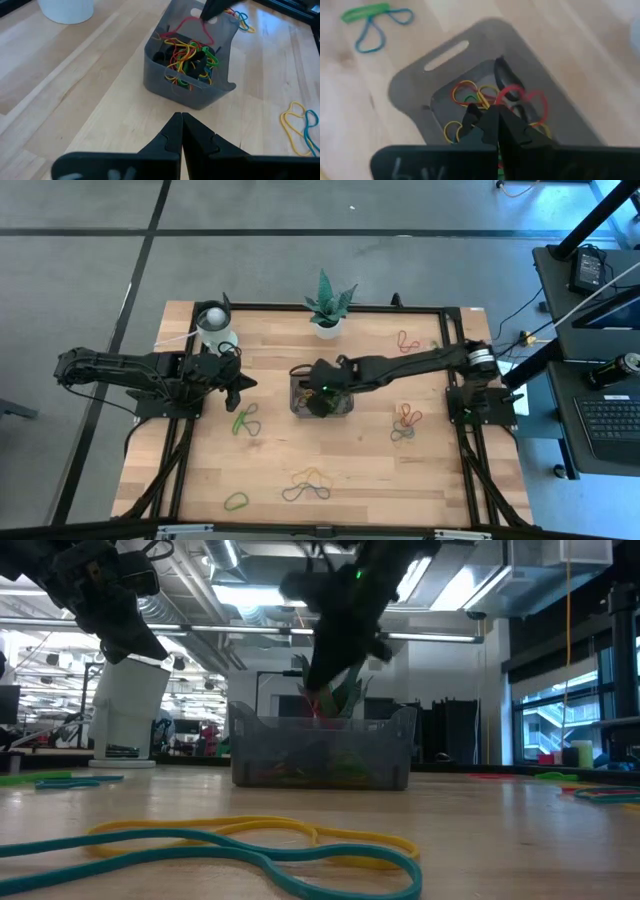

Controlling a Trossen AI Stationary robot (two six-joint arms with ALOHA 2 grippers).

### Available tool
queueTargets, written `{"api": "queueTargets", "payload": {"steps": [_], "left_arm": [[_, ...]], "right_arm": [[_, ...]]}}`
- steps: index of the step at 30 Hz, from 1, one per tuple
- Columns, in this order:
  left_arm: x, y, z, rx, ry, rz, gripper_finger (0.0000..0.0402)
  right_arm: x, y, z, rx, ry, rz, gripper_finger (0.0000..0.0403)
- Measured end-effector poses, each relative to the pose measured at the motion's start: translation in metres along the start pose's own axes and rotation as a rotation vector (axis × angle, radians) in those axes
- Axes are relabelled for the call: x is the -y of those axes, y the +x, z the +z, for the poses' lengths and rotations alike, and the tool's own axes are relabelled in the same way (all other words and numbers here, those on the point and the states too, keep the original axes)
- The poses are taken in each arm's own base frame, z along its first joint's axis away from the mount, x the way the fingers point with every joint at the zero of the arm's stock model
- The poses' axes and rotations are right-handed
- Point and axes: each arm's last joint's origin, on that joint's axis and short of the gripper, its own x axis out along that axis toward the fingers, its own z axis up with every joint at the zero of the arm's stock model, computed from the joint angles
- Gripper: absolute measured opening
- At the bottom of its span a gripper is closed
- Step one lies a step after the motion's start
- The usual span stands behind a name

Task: Pick and place rubber bands into bin
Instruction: Put the red rubber band into the black bin, then put the blue rubber band into the black bin

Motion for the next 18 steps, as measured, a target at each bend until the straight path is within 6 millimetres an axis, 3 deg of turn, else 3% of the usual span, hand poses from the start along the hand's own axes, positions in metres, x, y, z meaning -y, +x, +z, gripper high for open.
{"api": "queueTargets", "payload": {"steps": [7, 18], "left_arm": [[0.0, 0.0, 0.0, 0.002, 0.02, 0.004, 0.0001], [-0.002, 0.0, 0.001, 0.025, 0.131, 0.066, 0.0001]], "right_arm": [[-0.004, 0.027, -0.012, -0.11, 0.114, 0.03, 0.0012], [-0.003, 0.015, -0.008, -0.092, 0.14, 0.051, 0.0071]]}}
